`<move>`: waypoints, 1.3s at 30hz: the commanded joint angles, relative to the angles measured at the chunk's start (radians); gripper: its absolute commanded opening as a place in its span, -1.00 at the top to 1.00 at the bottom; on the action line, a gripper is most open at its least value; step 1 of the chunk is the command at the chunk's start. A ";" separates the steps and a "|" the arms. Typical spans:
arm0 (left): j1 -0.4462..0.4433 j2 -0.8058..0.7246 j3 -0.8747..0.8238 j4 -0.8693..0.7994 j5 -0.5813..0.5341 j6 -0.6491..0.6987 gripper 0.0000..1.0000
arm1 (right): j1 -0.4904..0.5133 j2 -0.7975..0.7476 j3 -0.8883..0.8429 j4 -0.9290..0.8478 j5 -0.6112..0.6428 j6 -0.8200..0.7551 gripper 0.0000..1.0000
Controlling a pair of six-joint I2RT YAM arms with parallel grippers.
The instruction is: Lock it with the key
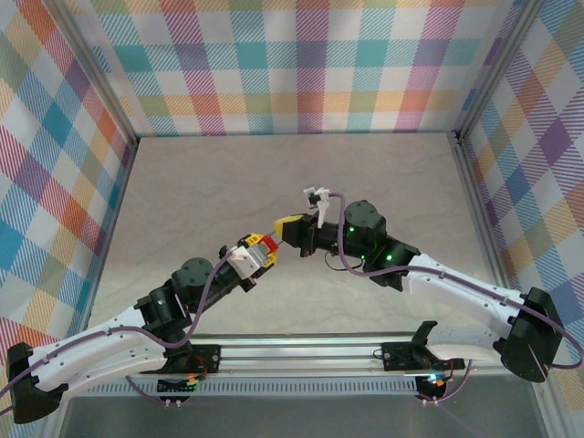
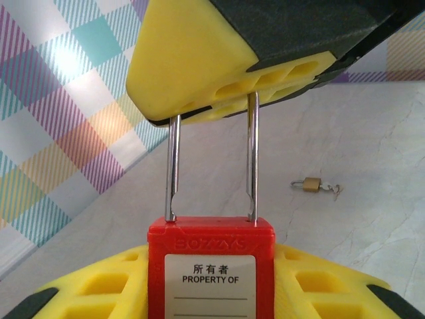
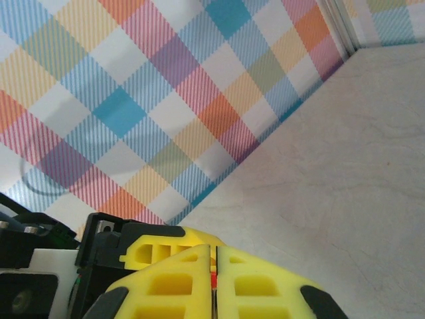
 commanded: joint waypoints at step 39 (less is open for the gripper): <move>-0.009 0.010 0.125 0.469 0.113 0.040 1.00 | 0.101 0.132 0.054 -0.277 0.052 0.015 1.00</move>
